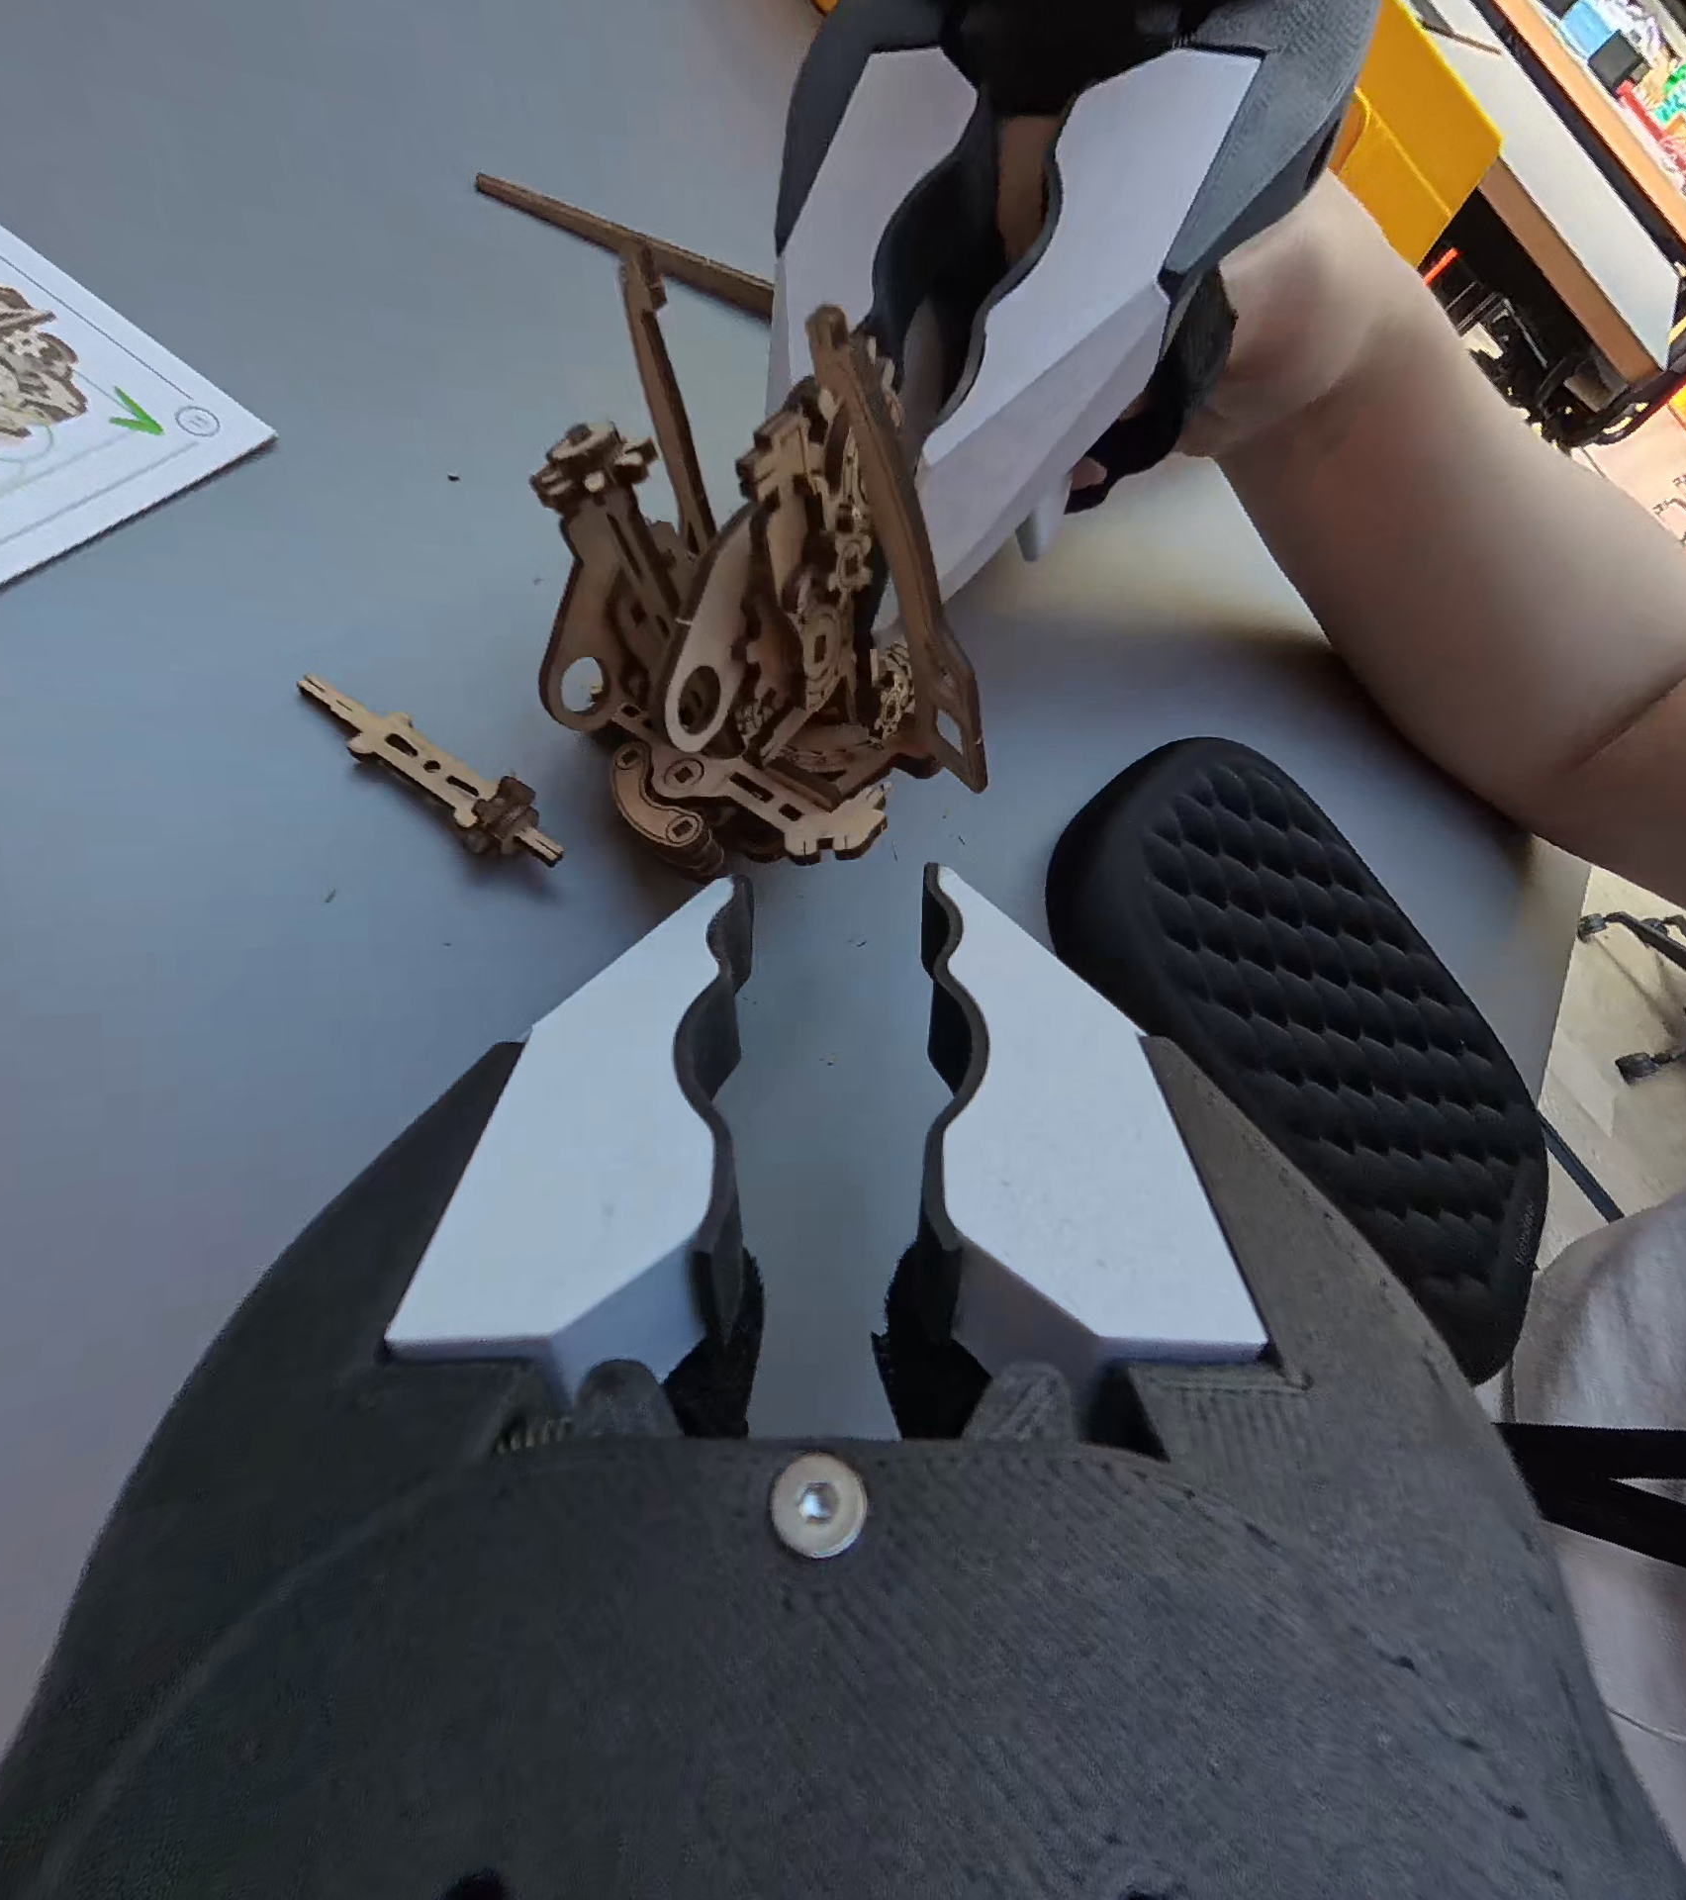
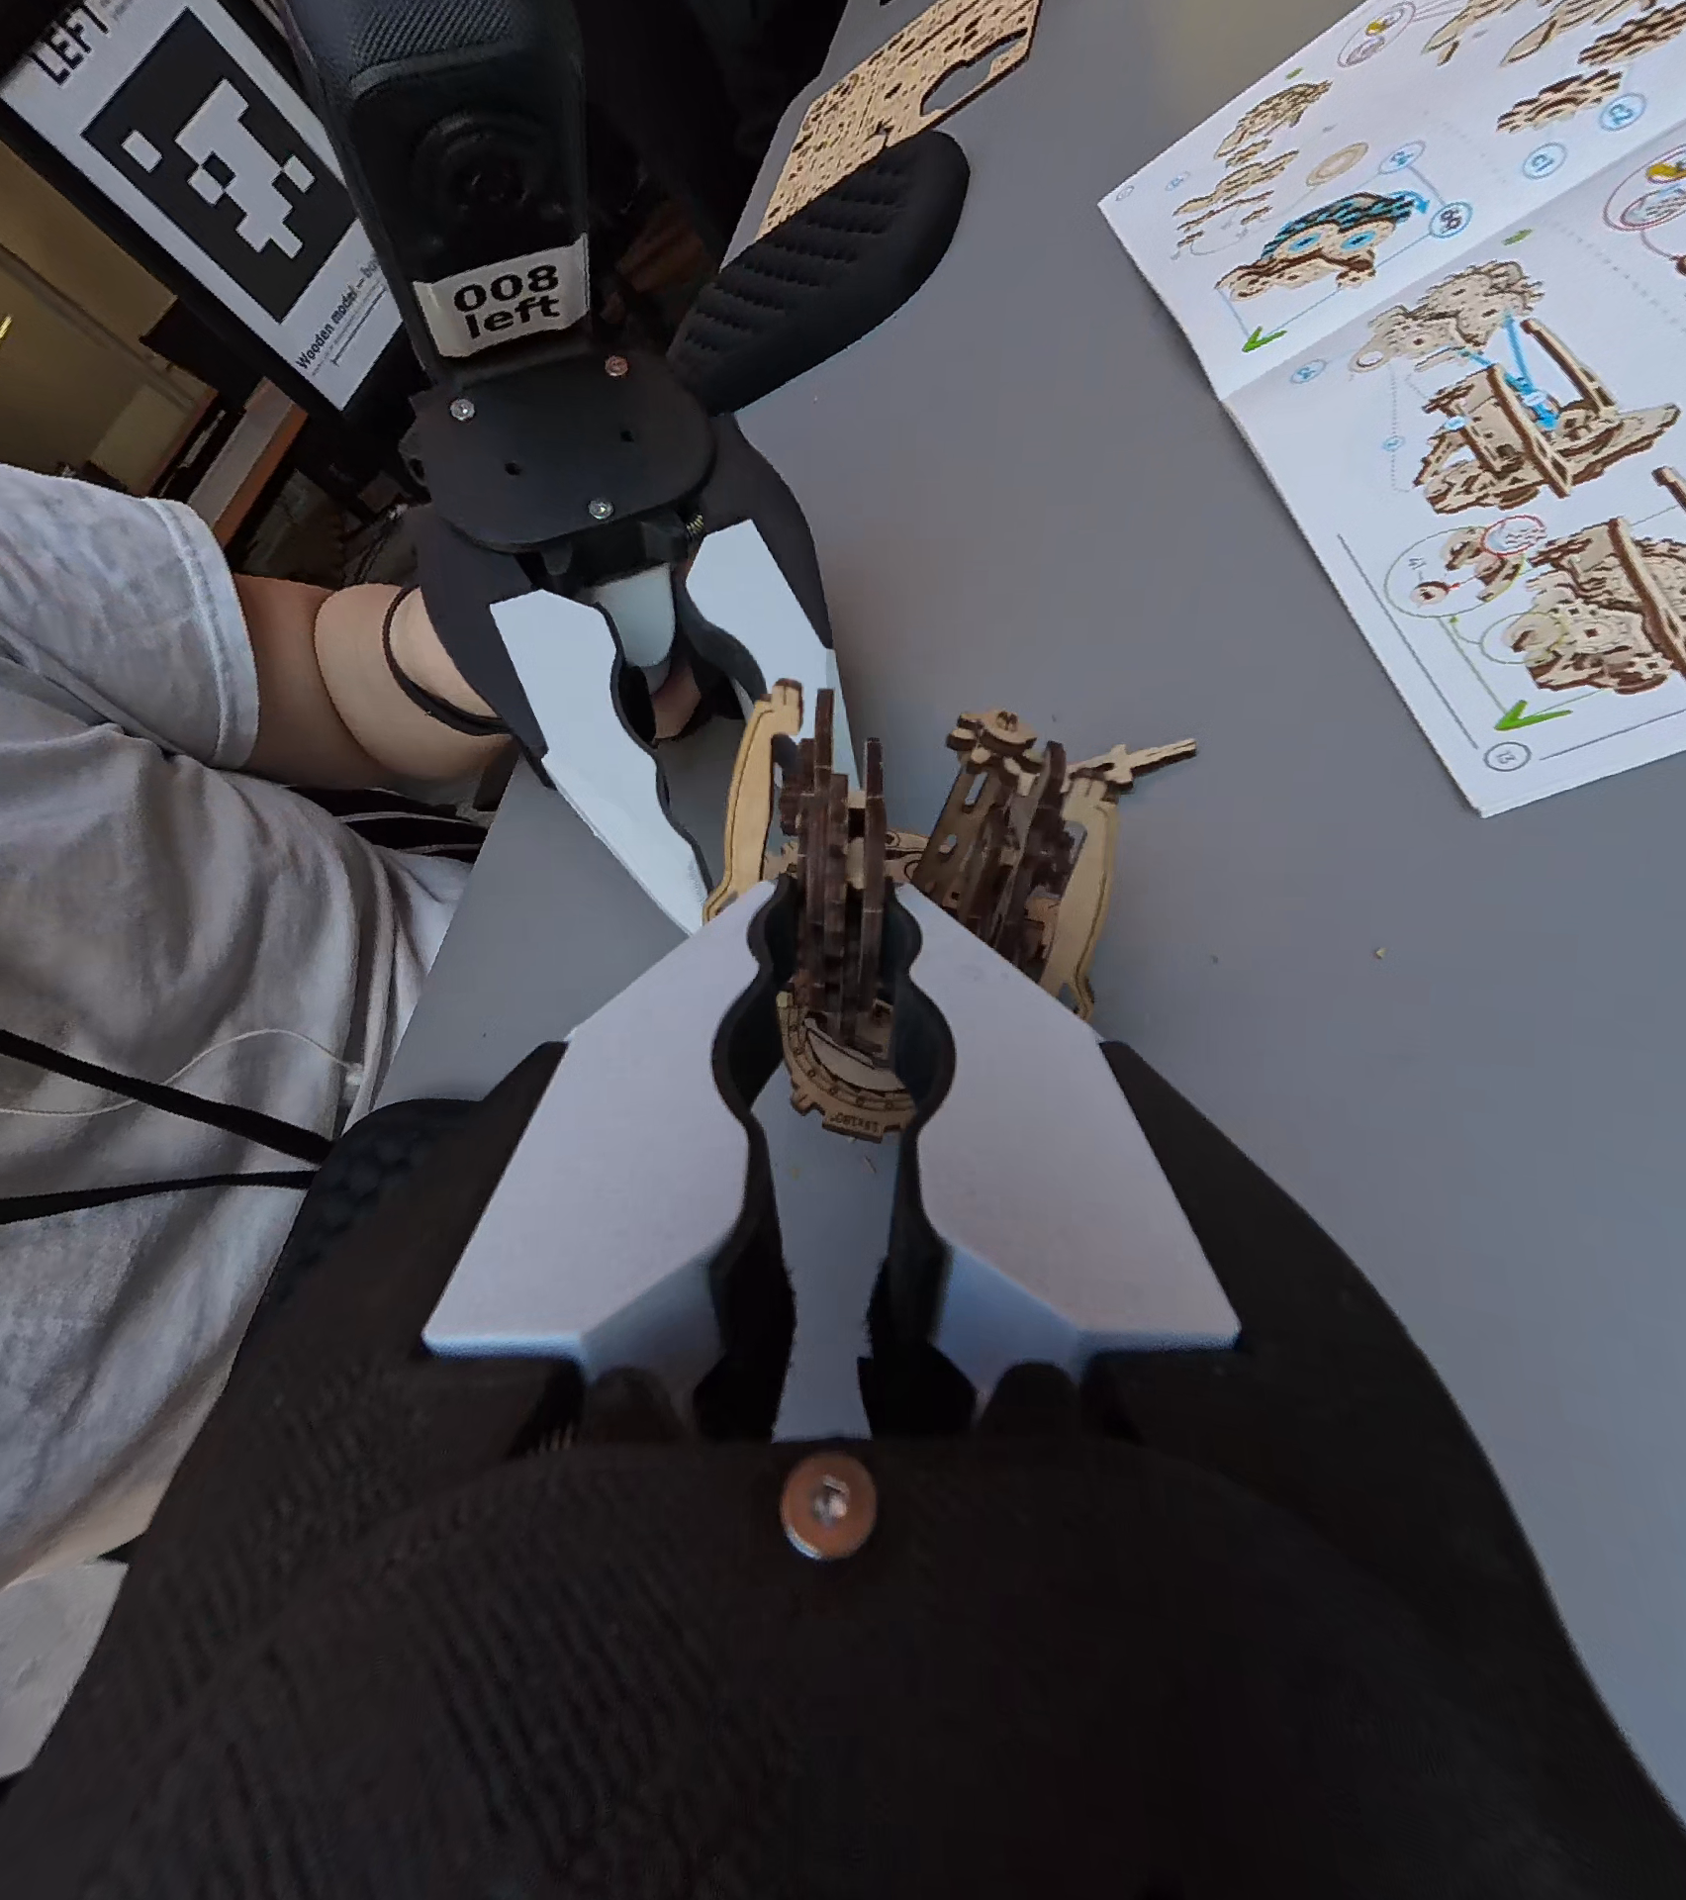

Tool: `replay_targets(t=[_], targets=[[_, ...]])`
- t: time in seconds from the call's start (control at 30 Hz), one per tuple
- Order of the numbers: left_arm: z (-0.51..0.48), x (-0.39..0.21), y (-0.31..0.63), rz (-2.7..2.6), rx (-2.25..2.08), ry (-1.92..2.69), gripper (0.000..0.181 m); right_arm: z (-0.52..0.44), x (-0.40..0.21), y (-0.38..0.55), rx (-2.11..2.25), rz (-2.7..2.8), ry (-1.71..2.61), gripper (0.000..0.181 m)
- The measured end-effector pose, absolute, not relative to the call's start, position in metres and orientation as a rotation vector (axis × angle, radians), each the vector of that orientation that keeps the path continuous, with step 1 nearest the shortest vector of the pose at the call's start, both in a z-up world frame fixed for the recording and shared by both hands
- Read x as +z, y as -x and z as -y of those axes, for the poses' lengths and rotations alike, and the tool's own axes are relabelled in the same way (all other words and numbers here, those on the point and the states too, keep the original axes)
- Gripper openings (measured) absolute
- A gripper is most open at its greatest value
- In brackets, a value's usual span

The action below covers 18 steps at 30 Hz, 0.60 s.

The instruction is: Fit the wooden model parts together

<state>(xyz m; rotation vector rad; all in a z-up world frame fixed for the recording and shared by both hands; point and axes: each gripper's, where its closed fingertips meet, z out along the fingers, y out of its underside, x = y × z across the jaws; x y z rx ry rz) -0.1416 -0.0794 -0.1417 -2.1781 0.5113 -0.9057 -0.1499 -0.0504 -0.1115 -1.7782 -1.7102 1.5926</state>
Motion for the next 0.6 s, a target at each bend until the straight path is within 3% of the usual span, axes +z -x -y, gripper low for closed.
replay_targets(t=[0.6], targets=[[0.071, -0.133, 0.143, -0.519, -0.865, 2.101, 0.032, 0.046, -0.102, 0.145, 1.674, 1.5, 1.851, 0.013]])
